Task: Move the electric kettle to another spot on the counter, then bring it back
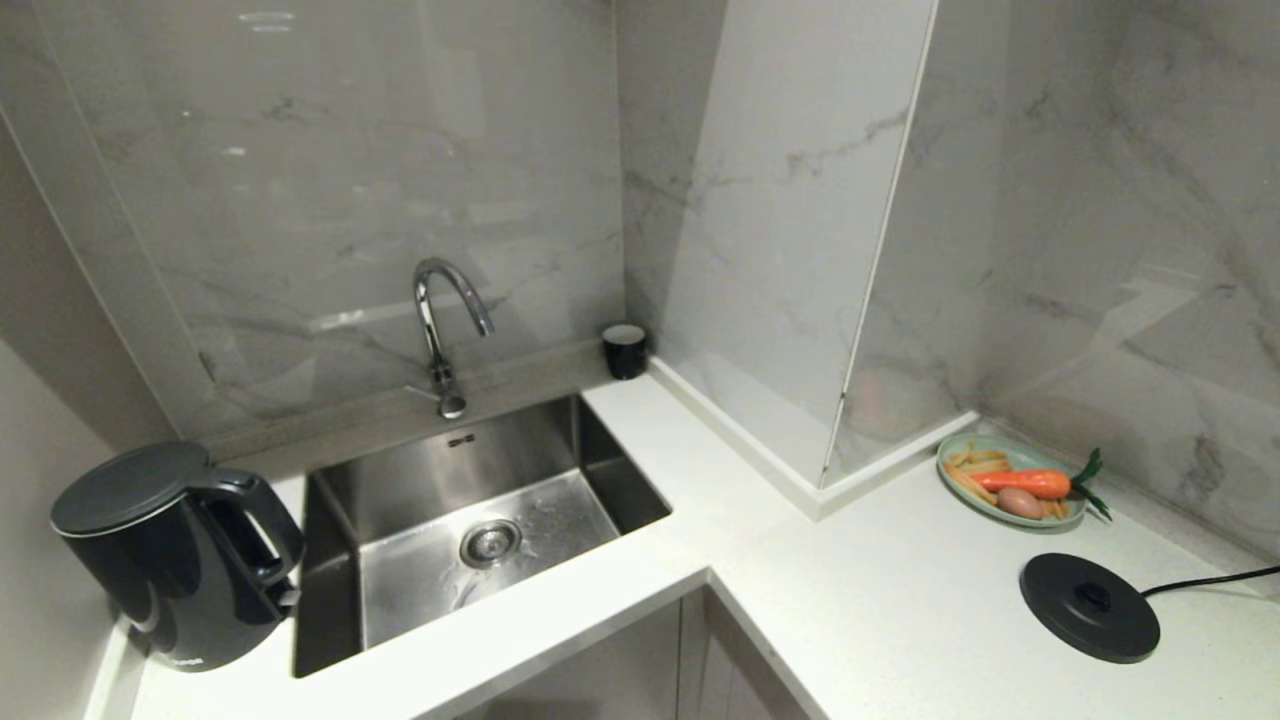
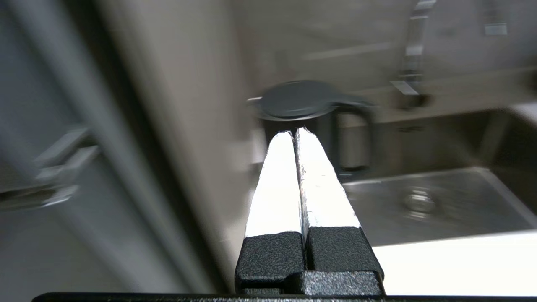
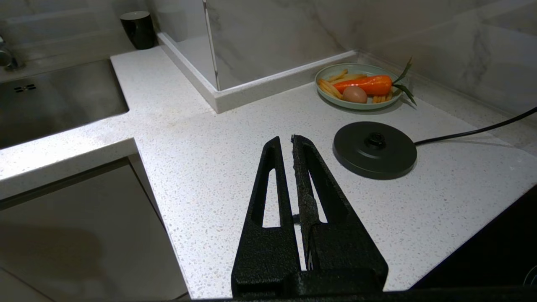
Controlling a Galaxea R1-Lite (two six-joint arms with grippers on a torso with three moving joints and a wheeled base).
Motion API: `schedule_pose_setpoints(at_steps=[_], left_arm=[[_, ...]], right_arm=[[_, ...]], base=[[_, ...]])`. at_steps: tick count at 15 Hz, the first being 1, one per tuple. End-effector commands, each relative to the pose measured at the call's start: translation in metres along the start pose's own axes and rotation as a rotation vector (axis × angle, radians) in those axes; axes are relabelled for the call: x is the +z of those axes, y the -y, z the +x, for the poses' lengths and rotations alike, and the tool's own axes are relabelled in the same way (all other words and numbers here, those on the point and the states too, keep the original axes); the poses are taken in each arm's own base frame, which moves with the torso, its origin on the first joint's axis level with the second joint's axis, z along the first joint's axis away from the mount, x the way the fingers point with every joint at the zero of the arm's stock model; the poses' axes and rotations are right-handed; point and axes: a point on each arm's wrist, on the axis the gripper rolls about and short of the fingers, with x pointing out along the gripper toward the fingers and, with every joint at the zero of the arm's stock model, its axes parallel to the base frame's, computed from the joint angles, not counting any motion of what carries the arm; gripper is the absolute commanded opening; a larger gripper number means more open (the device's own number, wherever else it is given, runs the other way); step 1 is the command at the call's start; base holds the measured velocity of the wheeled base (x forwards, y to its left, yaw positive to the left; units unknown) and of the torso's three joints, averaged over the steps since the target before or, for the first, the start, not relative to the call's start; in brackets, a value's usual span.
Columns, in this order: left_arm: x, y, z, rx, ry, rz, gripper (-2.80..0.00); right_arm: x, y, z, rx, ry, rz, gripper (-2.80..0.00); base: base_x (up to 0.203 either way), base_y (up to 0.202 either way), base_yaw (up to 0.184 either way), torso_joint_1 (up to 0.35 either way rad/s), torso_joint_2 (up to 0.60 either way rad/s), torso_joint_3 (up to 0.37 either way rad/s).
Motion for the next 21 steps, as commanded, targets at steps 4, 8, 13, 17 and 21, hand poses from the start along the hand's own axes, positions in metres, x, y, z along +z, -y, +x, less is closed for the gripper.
schedule_pose_setpoints(at_steps=[4,8,13,17,21], left_arm=[[0.007,0.004,-0.005,-0.362,-0.033,-0.144,-2.8],[-0.003,-0.003,-0.023,-0.449,-0.032,-0.151,-2.8],[-0.053,0.002,-0.032,-0.391,-0.113,-0.051,-2.8],[-0.06,0.004,-0.031,-0.431,-0.137,-0.057,-2.8],[-0.06,0.004,-0.031,-0.428,-0.147,-0.093,-2.8]], right_arm=[[0.0,0.0,0.0,0.0,-0.001,0.003,-2.8],[0.0,0.0,0.0,-0.001,-0.001,0.004,-2.8],[0.0,0.0,0.0,-0.001,-0.001,0.003,-2.8],[0.0,0.0,0.0,0.0,-0.001,0.003,-2.8],[0.0,0.0,0.0,0.0,0.0,0.001,-2.8]], base=[[0.0,0.0,0.0,0.0,0.0,0.0],[0.0,0.0,0.0,0.0,0.0,0.0],[0.0,0.0,0.0,0.0,0.0,0.0],[0.0,0.0,0.0,0.0,0.0,0.0],[0.0,0.0,0.0,0.0,0.0,0.0]])
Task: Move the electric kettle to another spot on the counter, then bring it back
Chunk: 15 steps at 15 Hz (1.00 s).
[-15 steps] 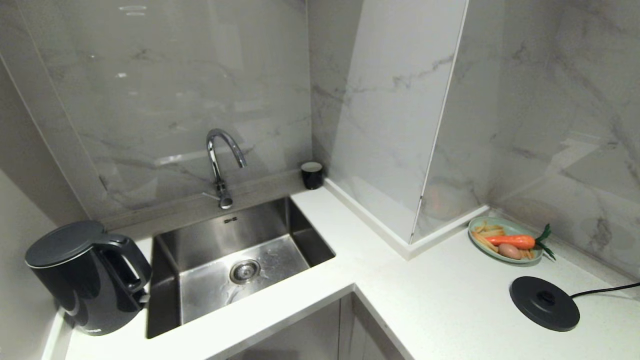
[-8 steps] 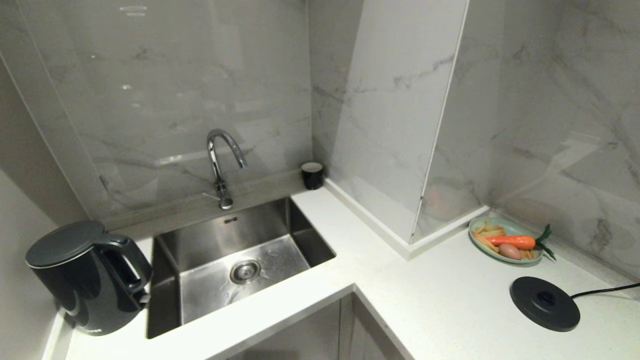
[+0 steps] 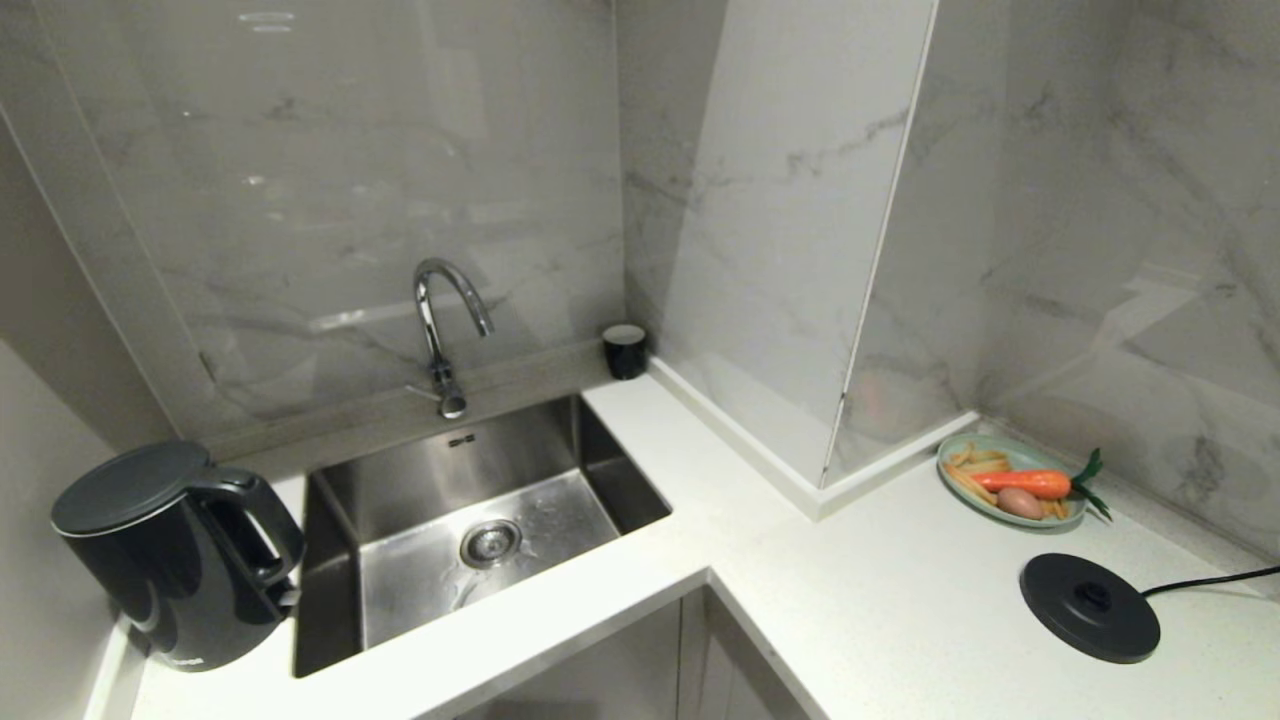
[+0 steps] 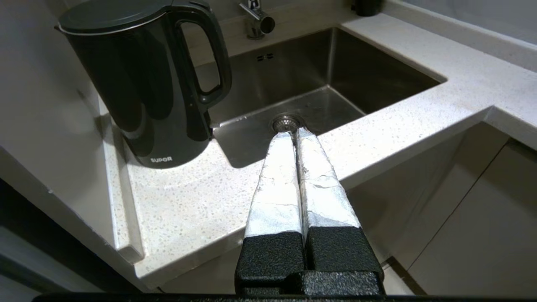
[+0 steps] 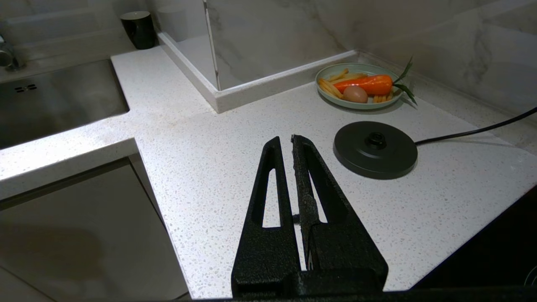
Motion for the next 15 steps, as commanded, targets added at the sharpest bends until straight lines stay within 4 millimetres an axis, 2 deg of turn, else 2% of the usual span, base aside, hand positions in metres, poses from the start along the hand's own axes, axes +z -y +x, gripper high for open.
schedule_pose_setpoints(at_steps=[1,10,15], left_arm=[[-0.0007,0.0001,0.0003,-0.001,-0.009,-0.001,-2.8],[-0.0007,0.0002,0.0003,-0.006,-0.009,-0.003,-2.8],[-0.0007,0.0001,0.0003,-0.004,-0.009,-0.003,-2.8]], right_arm=[[0.0,0.0,0.0,0.0,0.0,0.0,-2.8],[-0.0001,0.0,0.0,0.0,-0.001,0.0,-2.8],[-0.0001,0.0,0.0,0.0,-0.001,0.001,-2.8]], base=[[0.0,0.0,0.0,0.0,0.0,0.0],[0.0,0.0,0.0,0.0,0.0,0.0],[0.004,0.009,-0.161,0.003,0.0,0.006]])
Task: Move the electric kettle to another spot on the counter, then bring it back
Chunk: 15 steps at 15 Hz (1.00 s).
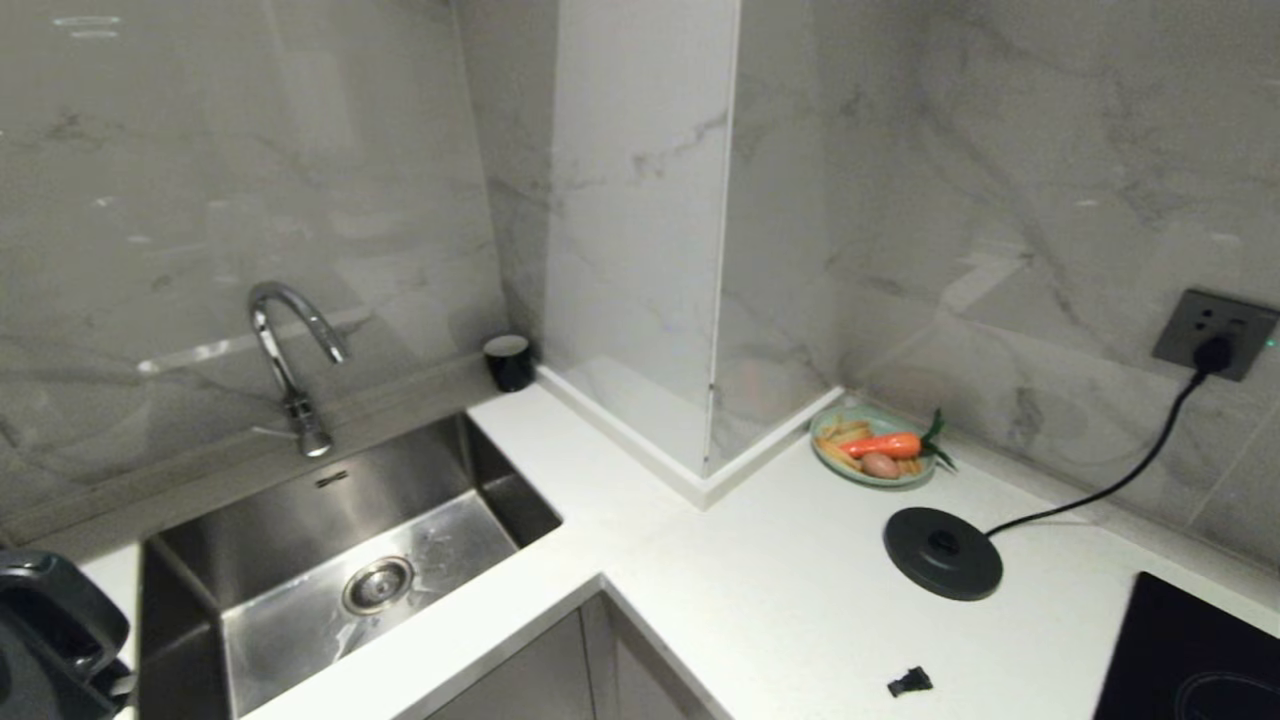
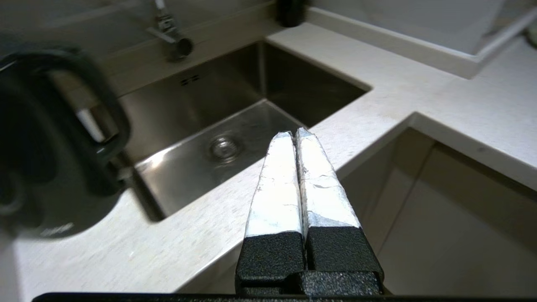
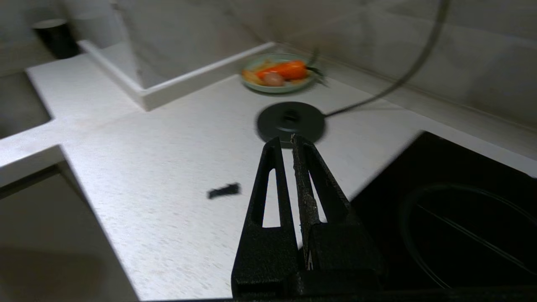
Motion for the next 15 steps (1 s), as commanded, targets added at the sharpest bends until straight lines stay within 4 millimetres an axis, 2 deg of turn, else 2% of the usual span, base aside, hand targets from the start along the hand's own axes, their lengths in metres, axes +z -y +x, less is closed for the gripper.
schedule_pose_setpoints(at_steps=[1,15], left_arm=[[0.0,0.0,0.0002,0.001,-0.003,0.0,-2.8],[0.0,0.0,0.0001,0.0,-0.002,0.0,-2.8]], right_arm=[[0.0,0.0,0.0,0.001,0.0,-0.001,-2.8],[0.0001,0.0,0.0,0.001,0.001,-0.001,-2.8]], base=[[0.001,0.012,-0.172,0.002,0.0,0.007],[0.003,0.008,-0.175,0.002,0.0,0.003]])
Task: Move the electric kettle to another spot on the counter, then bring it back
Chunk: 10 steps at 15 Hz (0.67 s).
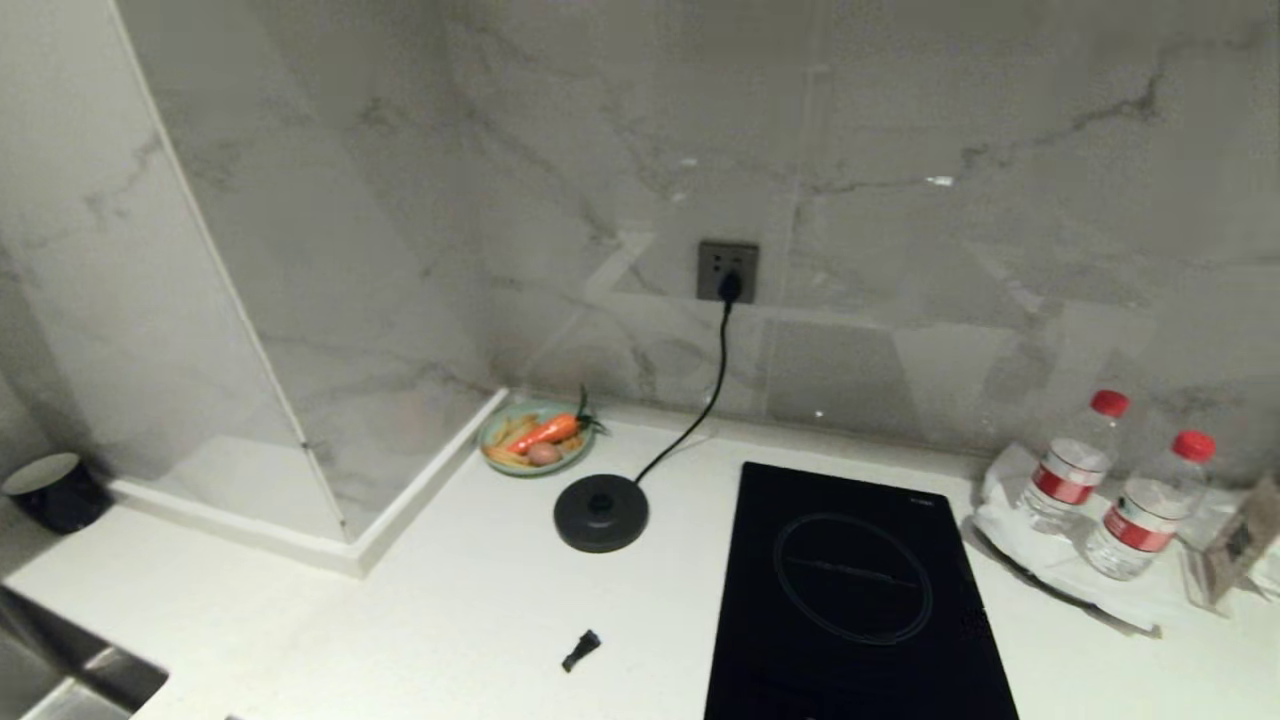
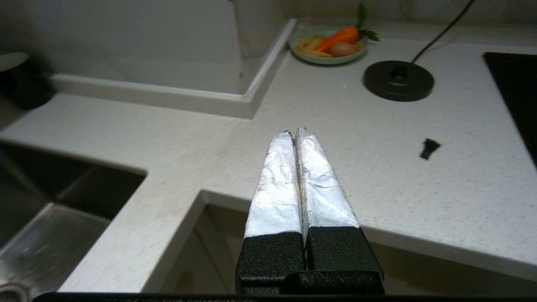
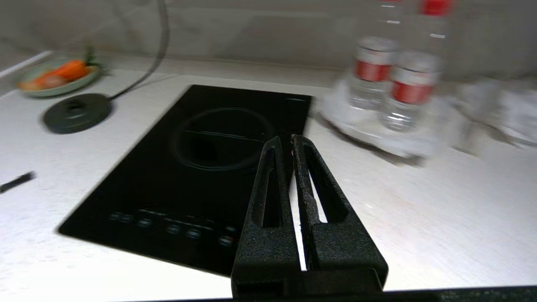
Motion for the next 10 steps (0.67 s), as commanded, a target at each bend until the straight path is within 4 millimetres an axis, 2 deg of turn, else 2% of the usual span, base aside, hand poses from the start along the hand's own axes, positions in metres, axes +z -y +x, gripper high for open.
schedule_pose_setpoints(at_steps=[1,7,10], left_arm=[[0.0,0.0,0.0001,0.0,-0.002,0.001,-2.8],[0.0,0.0,0.0001,0.001,-0.002,0.001,-2.8],[0.0,0.0,0.0001,0.001,-0.002,-0.001,-2.8]], right_arm=[[0.0001,0.0,0.0,0.0,0.001,-0.001,-2.8],[-0.0001,0.0,0.0,0.0,-0.001,-0.001,-2.8],[-0.0001,0.0,0.0,0.0,-0.001,-0.001,-2.8]], base=[[0.001,0.01,-0.169,0.0,0.0,0.002],[0.001,0.008,-0.171,0.003,0.0,0.002],[0.0,0.003,-0.061,0.002,0.0,0.002]])
